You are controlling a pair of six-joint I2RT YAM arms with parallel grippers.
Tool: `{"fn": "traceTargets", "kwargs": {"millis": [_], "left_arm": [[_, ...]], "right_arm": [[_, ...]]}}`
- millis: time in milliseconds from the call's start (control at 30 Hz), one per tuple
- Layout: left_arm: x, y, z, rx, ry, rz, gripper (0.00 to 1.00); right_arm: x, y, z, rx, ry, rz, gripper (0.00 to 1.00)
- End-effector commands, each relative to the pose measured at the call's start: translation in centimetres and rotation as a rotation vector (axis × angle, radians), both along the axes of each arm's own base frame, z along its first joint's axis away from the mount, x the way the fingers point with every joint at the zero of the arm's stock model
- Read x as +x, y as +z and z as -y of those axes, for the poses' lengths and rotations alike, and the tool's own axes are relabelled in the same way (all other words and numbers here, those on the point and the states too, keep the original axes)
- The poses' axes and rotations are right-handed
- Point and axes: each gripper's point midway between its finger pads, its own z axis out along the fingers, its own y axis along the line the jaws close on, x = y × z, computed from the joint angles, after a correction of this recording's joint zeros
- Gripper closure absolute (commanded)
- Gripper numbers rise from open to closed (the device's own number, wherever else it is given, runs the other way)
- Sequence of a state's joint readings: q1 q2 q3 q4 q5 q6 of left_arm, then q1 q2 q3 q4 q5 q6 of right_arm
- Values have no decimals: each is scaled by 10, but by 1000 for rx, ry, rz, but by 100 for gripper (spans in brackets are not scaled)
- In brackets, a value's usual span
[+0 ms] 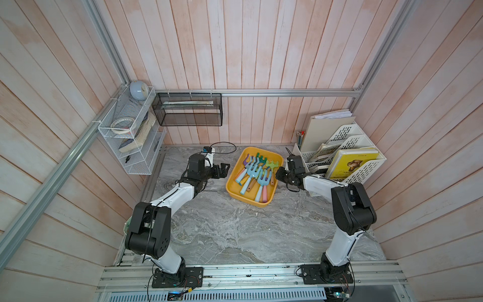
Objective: Take the hand rake out of the storage box
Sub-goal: Adjust the storage box at the center of the board.
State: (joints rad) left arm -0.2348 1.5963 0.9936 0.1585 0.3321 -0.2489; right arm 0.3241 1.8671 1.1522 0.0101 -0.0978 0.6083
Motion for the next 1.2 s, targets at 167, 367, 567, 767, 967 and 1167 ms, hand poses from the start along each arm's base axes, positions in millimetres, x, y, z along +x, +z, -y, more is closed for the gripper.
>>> {"fn": "traceTargets", "kwargs": {"millis": [167,367,567,767,967,1167], "left_arm": [[-5,19,2,-44,-5,49,0],[-5,19,6,-56,-29,44,0],[-5,18,13,-71,-56,35,0],[-6,17,18,-66,-68,30,0],[-4,14,31,-31,-67,12,0],[-4,13,54,10,-96,8,0]], "right_arm": [[16,-17,-11,-251,180,-21,100],[33,-18,26,-355,193,-40,100],[41,-10,55,-358,199,-16,100],[40,-7,69,-318,202,-10,100],[41,-3,61,-276,218,3,100],[40,2,56,-251,186,15,100]]}}
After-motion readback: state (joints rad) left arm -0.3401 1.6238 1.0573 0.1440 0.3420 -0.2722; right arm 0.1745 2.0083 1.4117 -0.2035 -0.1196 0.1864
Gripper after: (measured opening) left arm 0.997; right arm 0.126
